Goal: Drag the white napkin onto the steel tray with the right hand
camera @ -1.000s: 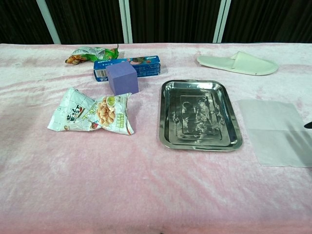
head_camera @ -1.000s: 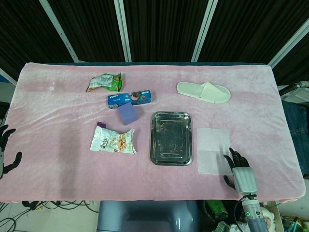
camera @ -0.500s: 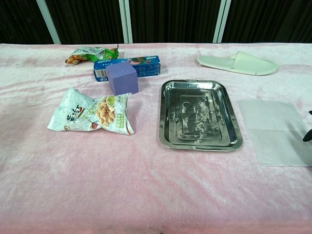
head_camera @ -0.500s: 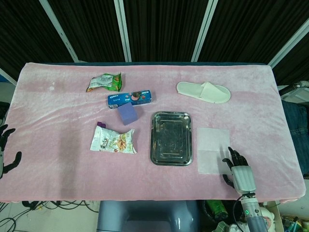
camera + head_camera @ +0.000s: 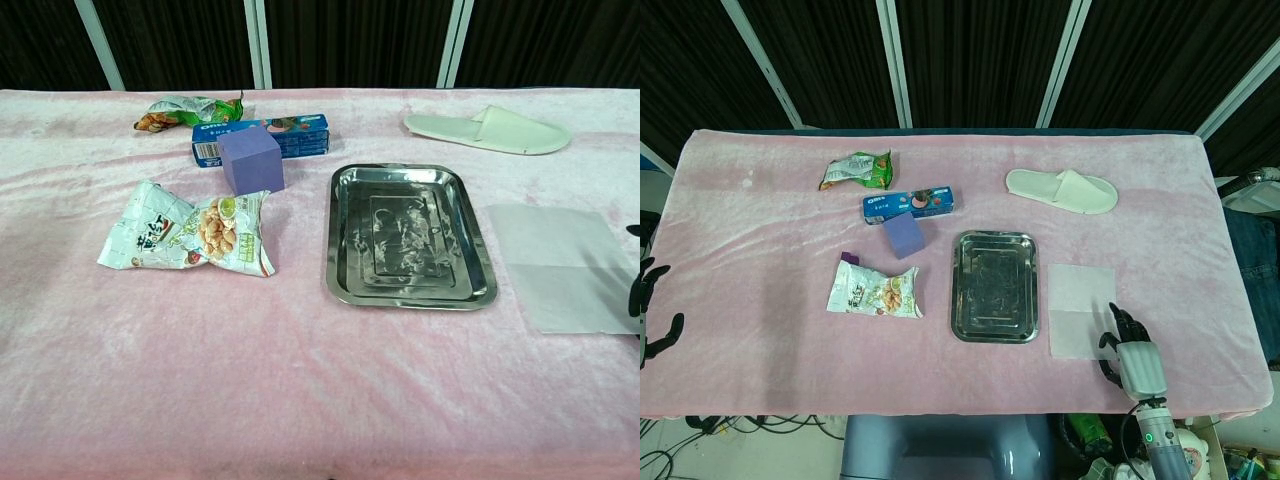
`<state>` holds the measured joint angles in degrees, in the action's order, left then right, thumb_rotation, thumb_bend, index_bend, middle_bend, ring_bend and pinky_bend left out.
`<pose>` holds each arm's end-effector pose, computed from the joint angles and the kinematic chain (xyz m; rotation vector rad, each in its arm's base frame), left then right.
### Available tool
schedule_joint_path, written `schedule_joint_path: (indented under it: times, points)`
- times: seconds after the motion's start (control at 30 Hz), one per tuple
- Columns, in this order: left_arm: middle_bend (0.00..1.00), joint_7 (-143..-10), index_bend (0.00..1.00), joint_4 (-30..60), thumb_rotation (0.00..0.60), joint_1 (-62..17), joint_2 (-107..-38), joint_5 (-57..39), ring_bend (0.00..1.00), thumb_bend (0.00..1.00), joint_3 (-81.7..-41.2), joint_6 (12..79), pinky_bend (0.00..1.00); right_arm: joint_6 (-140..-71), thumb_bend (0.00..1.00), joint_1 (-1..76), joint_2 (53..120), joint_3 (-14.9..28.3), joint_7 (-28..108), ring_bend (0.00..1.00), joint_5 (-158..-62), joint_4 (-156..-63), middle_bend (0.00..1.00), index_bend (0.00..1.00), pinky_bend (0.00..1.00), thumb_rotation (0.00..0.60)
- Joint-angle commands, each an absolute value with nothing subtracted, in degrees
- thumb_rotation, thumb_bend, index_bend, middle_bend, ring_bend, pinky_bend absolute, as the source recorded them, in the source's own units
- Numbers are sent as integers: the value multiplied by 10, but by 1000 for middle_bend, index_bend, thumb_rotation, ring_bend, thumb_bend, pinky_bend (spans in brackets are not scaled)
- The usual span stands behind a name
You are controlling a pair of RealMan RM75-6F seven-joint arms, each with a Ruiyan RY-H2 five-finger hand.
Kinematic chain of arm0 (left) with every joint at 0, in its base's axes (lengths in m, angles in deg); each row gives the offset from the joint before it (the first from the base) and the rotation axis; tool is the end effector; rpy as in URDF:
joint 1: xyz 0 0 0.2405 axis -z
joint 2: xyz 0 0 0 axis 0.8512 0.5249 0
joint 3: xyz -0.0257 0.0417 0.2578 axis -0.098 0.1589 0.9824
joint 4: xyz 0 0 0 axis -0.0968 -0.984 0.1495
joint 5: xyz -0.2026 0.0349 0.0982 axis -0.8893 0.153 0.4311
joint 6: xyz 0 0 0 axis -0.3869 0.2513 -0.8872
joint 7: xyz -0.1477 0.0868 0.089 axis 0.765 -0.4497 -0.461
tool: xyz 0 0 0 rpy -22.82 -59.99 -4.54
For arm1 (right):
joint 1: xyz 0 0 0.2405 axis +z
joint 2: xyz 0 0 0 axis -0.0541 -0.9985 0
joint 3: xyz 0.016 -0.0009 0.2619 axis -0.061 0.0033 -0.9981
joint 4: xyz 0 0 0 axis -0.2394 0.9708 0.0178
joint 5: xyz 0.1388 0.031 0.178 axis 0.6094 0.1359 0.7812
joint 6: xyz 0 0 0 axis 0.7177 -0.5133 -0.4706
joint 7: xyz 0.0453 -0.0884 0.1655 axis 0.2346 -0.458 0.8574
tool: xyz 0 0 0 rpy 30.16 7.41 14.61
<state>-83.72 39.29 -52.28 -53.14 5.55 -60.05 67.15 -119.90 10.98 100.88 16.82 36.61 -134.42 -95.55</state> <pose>-0.3254 0.2502 0.1645 -1.2267 -0.8828 -0.8400 -0.3407 -0.2385 -0.0353 1.5295 -0.9701 0.8421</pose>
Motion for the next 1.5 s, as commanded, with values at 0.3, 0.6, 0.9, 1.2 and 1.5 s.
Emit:
schedule_joint_path:
  times: [0.3, 0.6, 0.9, 1.2, 1.5]
  points:
    - [80, -838, 170, 394, 600, -524, -532, 53, 1, 372, -603, 672, 6, -1190, 366, 115, 1007, 167, 381, 87, -1342, -966, 30, 658, 186, 600]
    - [80, -838, 179, 395, 600, -525, -531, 52, 1, 372, -604, 671, 6, -1183, 391, 126, 981, 156, 415, 88, -1341, -1020, 31, 696, 185, 600]
    - [80, -836, 179, 397, 600, -526, -531, 50, 2, 372, -606, 670, 6, -1181, 404, 150, 934, 139, 394, 88, -1350, -1107, 31, 704, 186, 600]
    - [80, -836, 179, 398, 600, -526, -531, 48, 1, 372, -607, 669, 6, -1156, 411, 179, 903, 131, 352, 88, -1356, -1200, 31, 708, 186, 600]
    - [80, -832, 179, 399, 600, -527, -530, 47, 1, 372, -609, 668, 7, -1131, 412, 213, 941, 127, 261, 88, -1368, -1214, 31, 708, 186, 600]
